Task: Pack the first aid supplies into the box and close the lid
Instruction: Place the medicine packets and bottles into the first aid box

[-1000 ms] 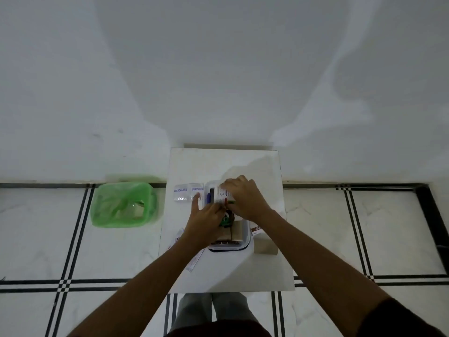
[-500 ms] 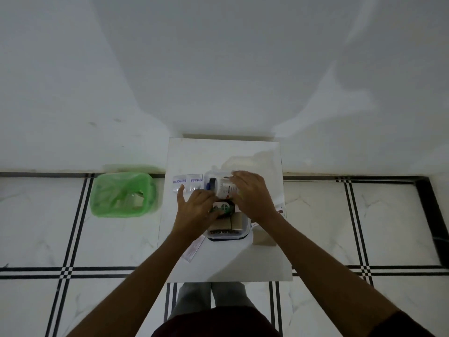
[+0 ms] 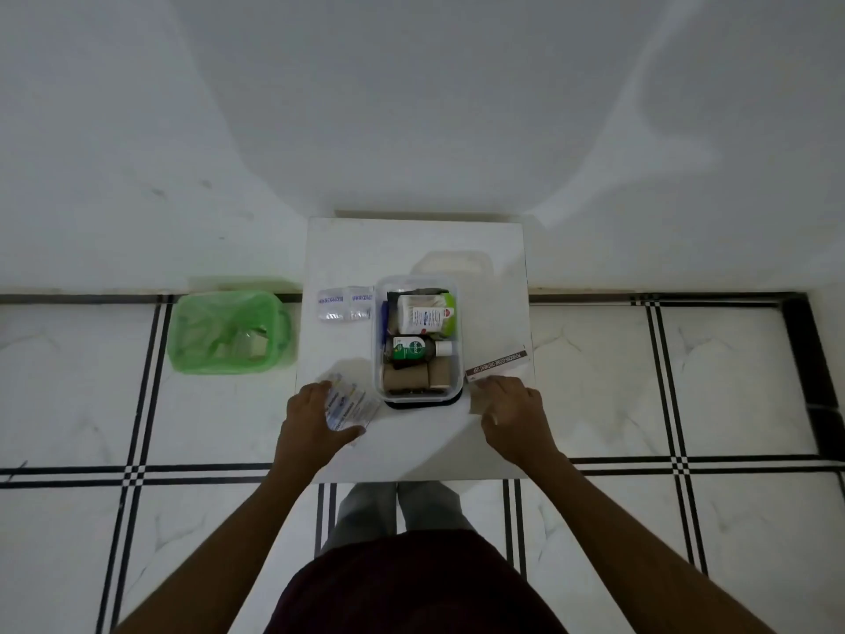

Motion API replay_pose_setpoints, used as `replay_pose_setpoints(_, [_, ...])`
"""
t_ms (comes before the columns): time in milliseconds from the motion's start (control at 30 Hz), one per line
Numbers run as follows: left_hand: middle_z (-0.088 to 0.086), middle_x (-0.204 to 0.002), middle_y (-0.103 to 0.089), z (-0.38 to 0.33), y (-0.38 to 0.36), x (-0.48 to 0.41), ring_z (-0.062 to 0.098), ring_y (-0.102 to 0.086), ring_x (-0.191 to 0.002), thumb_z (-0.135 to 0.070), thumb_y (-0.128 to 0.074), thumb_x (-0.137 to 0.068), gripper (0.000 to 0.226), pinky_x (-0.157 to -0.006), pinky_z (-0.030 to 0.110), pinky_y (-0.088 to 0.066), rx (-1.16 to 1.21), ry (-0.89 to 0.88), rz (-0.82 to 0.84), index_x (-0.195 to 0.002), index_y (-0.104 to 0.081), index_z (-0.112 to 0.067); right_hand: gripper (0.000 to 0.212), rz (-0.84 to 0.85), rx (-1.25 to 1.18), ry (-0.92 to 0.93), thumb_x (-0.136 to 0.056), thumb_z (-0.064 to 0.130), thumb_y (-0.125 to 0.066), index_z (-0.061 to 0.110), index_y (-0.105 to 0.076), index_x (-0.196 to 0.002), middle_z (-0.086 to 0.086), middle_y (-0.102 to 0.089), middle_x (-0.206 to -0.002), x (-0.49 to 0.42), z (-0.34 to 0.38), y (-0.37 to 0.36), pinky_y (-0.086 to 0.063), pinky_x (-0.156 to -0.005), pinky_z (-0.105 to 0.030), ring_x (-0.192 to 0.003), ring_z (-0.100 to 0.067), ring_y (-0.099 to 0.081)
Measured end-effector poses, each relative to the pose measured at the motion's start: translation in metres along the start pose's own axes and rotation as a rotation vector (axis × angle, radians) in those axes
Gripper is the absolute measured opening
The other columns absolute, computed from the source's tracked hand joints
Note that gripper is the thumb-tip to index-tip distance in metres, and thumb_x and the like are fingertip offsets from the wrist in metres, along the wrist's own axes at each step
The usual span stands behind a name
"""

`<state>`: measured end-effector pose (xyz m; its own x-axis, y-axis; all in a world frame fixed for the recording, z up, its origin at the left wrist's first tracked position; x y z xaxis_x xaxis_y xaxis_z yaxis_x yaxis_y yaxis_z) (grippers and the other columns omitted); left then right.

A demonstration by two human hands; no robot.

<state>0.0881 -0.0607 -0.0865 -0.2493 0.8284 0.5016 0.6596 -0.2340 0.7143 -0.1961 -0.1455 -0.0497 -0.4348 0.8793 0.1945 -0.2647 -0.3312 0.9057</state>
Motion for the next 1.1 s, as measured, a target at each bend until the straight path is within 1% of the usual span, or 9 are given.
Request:
replay_pose_setpoints(100, [0.014, -0.122, -0.048, 0.0, -0.007, -0.002, 0.032, -0.045, -0.111, -0.045, -0.088, -0.051, 0.095, -0.087, 0.048, -0.047, -0.101, 0.065, -0.033, -0.127, -0.045, -0.008, 0.039, 0.033, 0.039, -0.021, -0.068, -0.001, -0.066, 0.008, -0.063, -0.105, -0.013, -0.069, -0.104, 0.001, -0.005, -0.015, -0.05, -0.069, -0.038, -0.092, -0.032, -0.063])
replay_pose_setpoints(233, [0.014, -0.111, -0.047, -0.002, -0.007, -0.011, 0.032, -0.046, -0.103, -0.039, -0.088, -0.054, 0.083, -0.079, 0.048, -0.05, -0.109, 0.129, -0.058, -0.117, -0.047, -0.006, 0.036, 0.059, 0.109, -0.06, -0.065, 0.001, -0.069, 0.01, -0.063, -0.099, -0.012, -0.07, -0.093, -0.003, -0.008, -0.023, -0.047, -0.063, -0.036, -0.079, -0.031, -0.063])
replay_pose_setpoints(400, [0.011, -0.089, -0.059, -0.004, -0.005, -0.013, 0.031, -0.059, -0.084, -0.015, -0.057, -0.085, 0.011, -0.067, 0.035, -0.043, -0.053, 0.1, -0.097, -0.093, -0.058, -0.006, 0.037, -0.038, 0.038, -0.136, -0.063, 0.012, -0.075, 0.009, -0.064, -0.098, -0.011, -0.07, -0.091, -0.004, -0.006, 0.001, -0.037, -0.063, -0.03, -0.077, -0.03, -0.062])
replay_pose_setpoints(500, [0.01, -0.074, -0.062, -0.004, 0.009, -0.006, 0.03, -0.059, -0.069, -0.014, -0.048, -0.088, 0.017, -0.056, 0.035, -0.044, 0.026, 0.131, -0.177, -0.077, -0.059, -0.008, 0.044, -0.143, -0.035, -0.213, -0.064, 0.019, -0.08, 0.011, -0.063, -0.103, -0.011, -0.07, -0.095, -0.001, 0.0, 0.037, -0.047, -0.069, -0.038, -0.084, -0.031, -0.062])
replay_pose_setpoints(633, [0.004, -0.067, -0.067, -0.023, 0.055, 0.011, 0.023, -0.06, -0.059, -0.019, -0.057, -0.088, 0.019, -0.052, 0.027, -0.043, 0.241, 0.125, -0.381, -0.076, -0.066, -0.007, 0.048, -0.258, -0.202, -0.177, -0.068, 0.021, -0.08, 0.013, -0.06, -0.111, -0.009, -0.068, -0.102, -0.007, 0.03, 0.083, -0.05, -0.076, -0.041, -0.09, -0.028, -0.06])
replay_pose_setpoints(733, [-0.001, -0.068, -0.065, -0.052, 0.088, 0.024, 0.009, -0.059, -0.058, -0.017, -0.066, -0.085, 0.009, -0.053, 0.008, -0.038, 0.433, 0.103, -0.521, -0.085, -0.071, -0.01, 0.046, -0.151, -0.253, -0.04, -0.072, 0.025, -0.077, 0.017, -0.058, -0.113, -0.005, -0.068, -0.105, -0.028, 0.07, 0.086, -0.042, -0.078, -0.035, -0.093, -0.023, -0.058])
replay_pose_setpoints(800, [-0.002, -0.066, -0.064, -0.076, 0.097, 0.022, 0.004, -0.058, -0.058, -0.016, -0.069, -0.083, 0.006, -0.052, 0.008, -0.041, 0.498, 0.047, -0.544, -0.083, -0.071, -0.011, 0.04, -0.055, -0.153, 0.031, -0.074, 0.026, -0.073, 0.02, -0.058, -0.11, -0.003, -0.066, -0.105, -0.043, 0.093, 0.074, -0.037, -0.078, -0.034, -0.095, -0.022, -0.056])
replay_pose_setpoints(933, [-0.001, -0.068, -0.065, -0.116, 0.091, 0.0, 0.011, -0.058, -0.057, -0.02, -0.069, -0.082, 0.009, -0.056, 0.022, -0.044, 0.397, -0.084, -0.486, -0.081, -0.068, -0.011, 0.026, 0.034, 0.062, 0.085, -0.074, 0.02, -0.067, 0.02, -0.056, -0.098, 0.001, -0.064, -0.099, -0.059, 0.112, 0.046, -0.031, -0.071, -0.033, -0.093, -0.023, -0.056])
replay_pose_setpoints(1100, [0.003, -0.076, -0.066, -0.137, 0.072, -0.031, 0.016, -0.058, -0.064, -0.03, -0.058, -0.089, 0.022, -0.051, 0.015, -0.035, 0.184, -0.121, -0.419, -0.087, -0.064, -0.009, 0.021, -0.022, 0.102, -0.014, -0.072, 0.018, -0.073, 0.018, -0.059, -0.088, -0.004, -0.069, -0.083, -0.06, 0.099, 0.031, -0.036, -0.07, -0.037, -0.075, -0.025, -0.06])
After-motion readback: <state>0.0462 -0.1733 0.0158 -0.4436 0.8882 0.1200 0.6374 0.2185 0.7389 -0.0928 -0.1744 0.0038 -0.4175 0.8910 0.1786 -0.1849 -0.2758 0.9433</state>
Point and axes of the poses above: each hand's wrist, its own x-axis away from the middle knuckle, its own y-axis out of the back of the hand, z = x × y, the point moved 8 cm from there along -x, towards the middle knuckle
